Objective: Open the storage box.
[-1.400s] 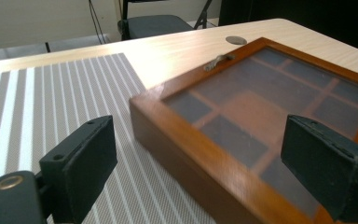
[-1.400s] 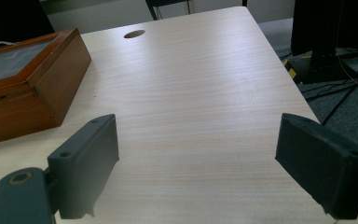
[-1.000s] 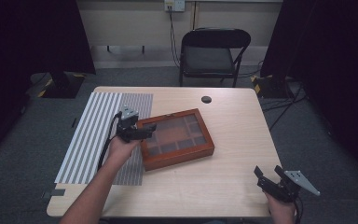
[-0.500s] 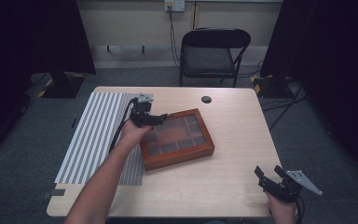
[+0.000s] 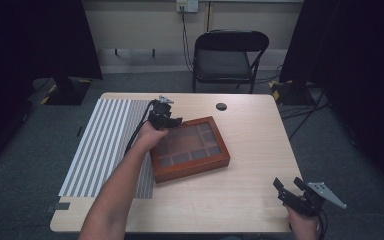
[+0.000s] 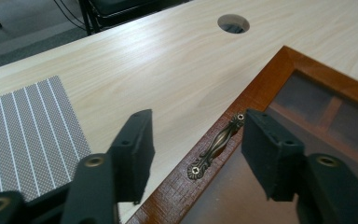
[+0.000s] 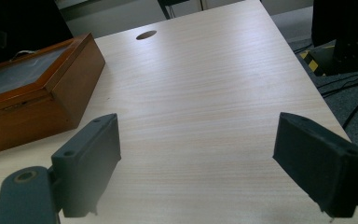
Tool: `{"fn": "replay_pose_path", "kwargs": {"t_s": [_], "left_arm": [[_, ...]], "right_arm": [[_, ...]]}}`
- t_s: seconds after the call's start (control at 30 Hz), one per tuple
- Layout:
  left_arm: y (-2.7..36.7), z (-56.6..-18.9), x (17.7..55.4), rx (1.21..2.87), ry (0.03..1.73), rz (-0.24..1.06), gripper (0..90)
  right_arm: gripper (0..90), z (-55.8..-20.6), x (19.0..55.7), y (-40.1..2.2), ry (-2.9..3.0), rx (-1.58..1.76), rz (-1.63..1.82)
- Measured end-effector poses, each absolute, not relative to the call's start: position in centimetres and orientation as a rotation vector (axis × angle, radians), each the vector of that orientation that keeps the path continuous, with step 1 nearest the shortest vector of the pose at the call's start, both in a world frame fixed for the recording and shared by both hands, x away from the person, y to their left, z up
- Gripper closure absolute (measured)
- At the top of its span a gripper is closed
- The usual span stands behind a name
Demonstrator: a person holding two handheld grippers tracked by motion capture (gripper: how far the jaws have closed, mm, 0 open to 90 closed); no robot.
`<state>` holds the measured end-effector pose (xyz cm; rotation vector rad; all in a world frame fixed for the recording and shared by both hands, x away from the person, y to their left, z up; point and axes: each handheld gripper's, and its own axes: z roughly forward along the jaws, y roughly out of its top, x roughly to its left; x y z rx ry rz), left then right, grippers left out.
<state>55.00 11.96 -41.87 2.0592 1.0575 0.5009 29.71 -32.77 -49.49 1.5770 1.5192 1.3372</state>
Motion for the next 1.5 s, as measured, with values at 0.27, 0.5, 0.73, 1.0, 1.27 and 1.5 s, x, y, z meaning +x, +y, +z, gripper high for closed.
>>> {"fn": "replay_pose_path", "kwargs": {"t_s": [0.27,0.5,0.73,1.0,1.27,1.5], "left_arm": [[11.4,-42.9,55.4,2.114,0.978,0.521,50.5],[11.2,-43.2,55.6,2.122,0.977,0.461,59.8],[11.0,-43.4,55.6,2.152,0.962,0.453,69.9],[10.8,-43.3,55.8,2.12,1.003,0.409,74.4],[11.0,-43.1,55.8,2.127,1.002,0.4,76.9],[11.0,-42.7,55.7,2.109,0.994,0.407,79.7]], "right_arm": [[14.0,-49.5,29.7,-33.0,1.505,1.59,1.361],[14.0,-49.5,29.7,-32.9,1.515,1.582,1.364],[14.1,-49.5,29.7,-33.0,1.512,1.584,1.366],[14.2,-49.5,29.7,-33.0,1.508,1.59,1.365],[14.3,-49.5,29.6,-33.0,1.518,1.591,1.36],[14.3,-49.5,29.6,-33.0,1.522,1.588,1.359]]}}
